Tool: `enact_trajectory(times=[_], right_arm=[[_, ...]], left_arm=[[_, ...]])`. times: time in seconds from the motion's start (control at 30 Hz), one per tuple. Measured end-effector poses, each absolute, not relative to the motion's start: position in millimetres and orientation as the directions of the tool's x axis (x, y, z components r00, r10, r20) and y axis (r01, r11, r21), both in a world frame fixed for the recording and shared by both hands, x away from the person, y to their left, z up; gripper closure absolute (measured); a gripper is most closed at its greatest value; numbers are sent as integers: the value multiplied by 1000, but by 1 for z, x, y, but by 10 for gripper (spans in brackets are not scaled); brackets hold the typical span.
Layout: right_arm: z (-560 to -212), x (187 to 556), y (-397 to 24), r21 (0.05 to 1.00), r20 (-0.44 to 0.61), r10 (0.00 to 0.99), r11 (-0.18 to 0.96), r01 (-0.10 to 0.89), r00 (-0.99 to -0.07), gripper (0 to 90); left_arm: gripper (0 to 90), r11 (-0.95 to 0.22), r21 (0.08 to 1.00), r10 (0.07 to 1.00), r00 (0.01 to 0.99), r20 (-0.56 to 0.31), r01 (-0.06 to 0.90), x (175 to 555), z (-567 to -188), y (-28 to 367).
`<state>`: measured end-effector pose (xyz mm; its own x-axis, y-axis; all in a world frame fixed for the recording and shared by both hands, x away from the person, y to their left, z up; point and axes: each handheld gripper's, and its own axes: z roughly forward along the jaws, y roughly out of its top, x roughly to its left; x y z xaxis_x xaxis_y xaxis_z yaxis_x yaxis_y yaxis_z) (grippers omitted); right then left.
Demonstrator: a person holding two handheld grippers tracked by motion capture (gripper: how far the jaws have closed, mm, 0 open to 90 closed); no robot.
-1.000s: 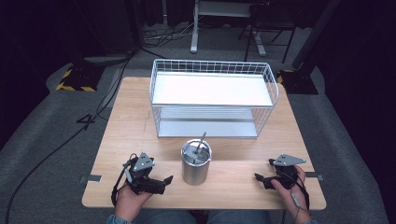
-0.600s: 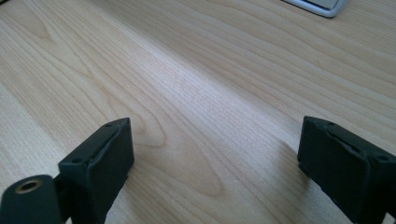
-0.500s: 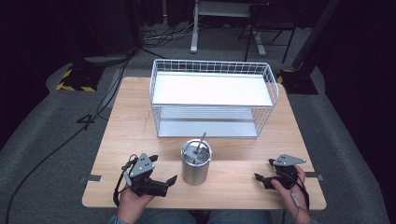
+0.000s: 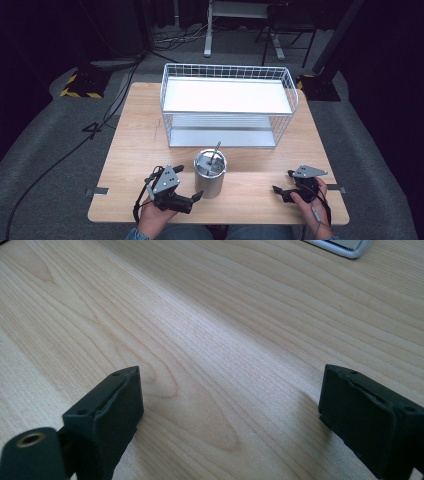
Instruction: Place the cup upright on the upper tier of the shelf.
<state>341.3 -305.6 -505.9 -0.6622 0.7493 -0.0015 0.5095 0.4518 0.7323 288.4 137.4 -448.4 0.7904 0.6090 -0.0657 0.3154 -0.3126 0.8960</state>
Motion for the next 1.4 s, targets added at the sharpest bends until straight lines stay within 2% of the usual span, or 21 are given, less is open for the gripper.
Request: enact_trajectory(times=[0.5,1.03,1.4], right_arm=[[-506,341,-306,732,-1,749,452,510,-662,108],[-506,341,-306,733,-2,749,452,508,-663,108],[-506,340,-305,735,-11,748,456,502,-664,125]], left_arm=[[0,-345,884,581,811,-62,314,307,-460,111],[5,-286,907,570,816,-97,308,322,-478,96],[29,-299,914,581,812,-54,274,323,-481,88]])
